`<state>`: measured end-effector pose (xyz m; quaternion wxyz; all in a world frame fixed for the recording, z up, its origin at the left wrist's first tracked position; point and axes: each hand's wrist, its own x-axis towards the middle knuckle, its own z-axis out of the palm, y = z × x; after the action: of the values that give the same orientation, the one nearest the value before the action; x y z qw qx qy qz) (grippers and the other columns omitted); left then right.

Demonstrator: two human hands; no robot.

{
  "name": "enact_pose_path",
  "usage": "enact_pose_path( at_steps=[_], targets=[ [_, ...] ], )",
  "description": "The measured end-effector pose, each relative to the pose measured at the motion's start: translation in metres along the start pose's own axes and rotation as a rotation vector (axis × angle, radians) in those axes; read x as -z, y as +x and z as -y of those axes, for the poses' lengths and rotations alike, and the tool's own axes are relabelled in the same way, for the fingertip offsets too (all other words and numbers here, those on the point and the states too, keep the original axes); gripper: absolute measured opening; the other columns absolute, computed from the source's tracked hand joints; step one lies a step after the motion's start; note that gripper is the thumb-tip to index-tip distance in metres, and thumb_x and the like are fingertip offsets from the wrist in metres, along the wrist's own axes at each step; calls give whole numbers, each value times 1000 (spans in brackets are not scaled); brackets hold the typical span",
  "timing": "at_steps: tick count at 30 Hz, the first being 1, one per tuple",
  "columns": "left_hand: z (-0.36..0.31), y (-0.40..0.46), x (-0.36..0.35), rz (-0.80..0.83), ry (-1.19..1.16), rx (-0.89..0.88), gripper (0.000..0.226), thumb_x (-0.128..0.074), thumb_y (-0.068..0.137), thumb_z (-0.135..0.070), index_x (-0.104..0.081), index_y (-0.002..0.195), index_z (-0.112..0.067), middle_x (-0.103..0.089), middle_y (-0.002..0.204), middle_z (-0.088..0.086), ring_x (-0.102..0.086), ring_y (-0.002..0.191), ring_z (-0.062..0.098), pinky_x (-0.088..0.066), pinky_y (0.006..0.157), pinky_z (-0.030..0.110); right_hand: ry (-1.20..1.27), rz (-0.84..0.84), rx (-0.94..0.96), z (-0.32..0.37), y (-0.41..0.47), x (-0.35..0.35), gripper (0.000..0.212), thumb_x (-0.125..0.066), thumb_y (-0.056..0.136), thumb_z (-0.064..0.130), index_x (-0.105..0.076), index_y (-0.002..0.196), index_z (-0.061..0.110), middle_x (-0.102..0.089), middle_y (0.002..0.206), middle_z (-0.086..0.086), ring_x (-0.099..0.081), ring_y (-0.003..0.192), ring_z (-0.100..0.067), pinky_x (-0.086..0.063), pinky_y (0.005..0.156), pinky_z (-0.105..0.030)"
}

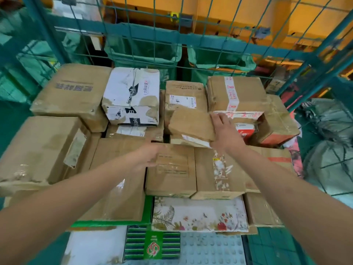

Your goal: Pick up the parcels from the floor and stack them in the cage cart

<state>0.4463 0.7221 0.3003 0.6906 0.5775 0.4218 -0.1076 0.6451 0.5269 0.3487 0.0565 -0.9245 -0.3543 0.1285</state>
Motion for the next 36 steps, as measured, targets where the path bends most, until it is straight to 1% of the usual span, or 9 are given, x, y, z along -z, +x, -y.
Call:
enact_pose_path(
  at_steps=[3,7,13,16,19,22,27,31,36],
  targets=[
    [-10,16,6,-30,-13,-71,70,-71,95,-22,-30,151,-35,-51,143,6,-53,129,27,-53,98,41,-63,29,96,11,27,-6,102,-72,81,7,-11,161,21,-16,162,-11,-18,147,-42,-25,123,-48],
    [-16,41,14,-71,57,-123,70,-67,97,-22,-28,154,-33,-52,145,3,-57,117,19,-54,94,41,-40,95,177,14,58,-26,103,-68,81,1,-9,163,22,-14,161,-9,-15,149,-45,-30,121,-52],
    [-26,68,16,-106,195,-146,74,-67,98,-26,-25,157,-36,-51,95,-12,-52,83,6,-51,87,35,95,166,89,-18,82,-61,113,-76,73,3,-11,161,28,-10,162,-3,-34,140,-45,-40,114,-49],
    [-29,75,7,-73,258,-191,74,-65,99,-21,-23,159,-34,-56,126,-10,-51,80,2,-49,72,27,15,201,82,-14,87,-76,109,-76,81,7,-8,163,32,-3,169,-2,-18,152,-42,-34,120,-52],
    [-25,84,0,-25,280,-199,79,-66,98,-21,-21,160,-38,-41,152,-8,-57,94,4,-55,87,34,-83,187,-30,1,87,-86,95,-72,93,30,-8,163,36,8,171,-1,-5,156,-37,-43,113,-54],
    [-20,91,-3,-8,344,-204,79,-68,97,-29,-22,160,-41,-32,163,-7,-51,131,18,-48,107,41,-167,79,-143,3,80,-91,82,-68,95,29,-18,160,25,-12,164,-13,-26,146,-39,-50,104,-46],
    [-13,105,-9,33,405,-166,81,-68,95,-39,-20,161,-42,-26,167,-6,-41,145,22,-41,116,47,-13,210,-126,4,71,-117,56,-51,101,15,-33,155,15,-34,150,-12,-46,132,-35,-50,103,-46],
    [-9,110,-11,23,387,-127,78,-66,97,-37,-22,161,-40,-29,166,-4,-45,138,21,-44,112,42,60,265,-115,5,71,-122,60,-46,101,10,-30,159,14,-19,164,-8,-48,136,-34,-48,107,-43],
    [-1,105,-13,28,347,-111,77,-65,99,-33,-21,162,-36,-28,166,-6,-54,104,7,-48,79,26,233,320,-143,5,53,-112,66,-45,101,13,-24,163,18,-15,171,-5,-27,153,-29,-29,124,-40]
  ],
)
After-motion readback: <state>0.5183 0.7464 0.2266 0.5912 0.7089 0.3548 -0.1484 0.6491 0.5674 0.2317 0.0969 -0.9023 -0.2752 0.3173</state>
